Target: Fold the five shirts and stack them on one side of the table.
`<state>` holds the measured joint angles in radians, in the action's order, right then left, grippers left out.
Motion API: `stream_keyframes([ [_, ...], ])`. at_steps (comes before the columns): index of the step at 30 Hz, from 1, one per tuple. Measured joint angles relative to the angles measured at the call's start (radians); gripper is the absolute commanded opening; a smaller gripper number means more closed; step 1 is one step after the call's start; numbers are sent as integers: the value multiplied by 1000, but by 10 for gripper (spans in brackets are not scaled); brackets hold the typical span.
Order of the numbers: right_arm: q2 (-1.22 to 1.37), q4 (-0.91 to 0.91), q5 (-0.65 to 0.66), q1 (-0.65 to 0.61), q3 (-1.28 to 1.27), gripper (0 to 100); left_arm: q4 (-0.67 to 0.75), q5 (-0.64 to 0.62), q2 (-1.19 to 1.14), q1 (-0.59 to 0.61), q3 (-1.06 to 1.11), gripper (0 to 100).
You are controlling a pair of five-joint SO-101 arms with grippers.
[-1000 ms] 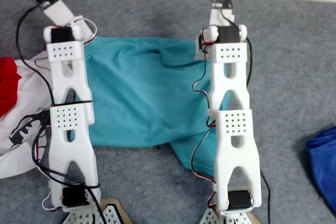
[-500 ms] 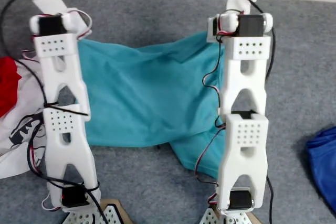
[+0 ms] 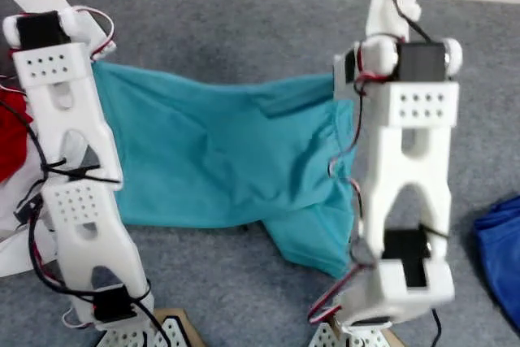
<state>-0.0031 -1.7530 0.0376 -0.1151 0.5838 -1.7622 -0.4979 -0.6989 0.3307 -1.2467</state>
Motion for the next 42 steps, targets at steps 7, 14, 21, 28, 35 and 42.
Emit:
stream_keyframes([
  [7, -253, 0, 52, 0, -304, 8, 0, 84, 377, -49, 569, 6],
  [14, -453, 0, 109, 0, -608, 8, 81, 147, 703, -55, 1079, 6],
  [21, -686, 0, 183, 3, -865, 8, 256, 215, 993, -55, 1562, 6],
  [28, -864, 0, 245, 40, -1040, 8, 373, 261, 1191, -41, 1858, 6],
  [35, -930, 0, 325, 147, -1138, 8, 483, 299, 1200, 58, 1979, 6],
  [42, -991, 3, 353, 167, -1310, 8, 505, 325, 1200, 69, 2033, 6],
])
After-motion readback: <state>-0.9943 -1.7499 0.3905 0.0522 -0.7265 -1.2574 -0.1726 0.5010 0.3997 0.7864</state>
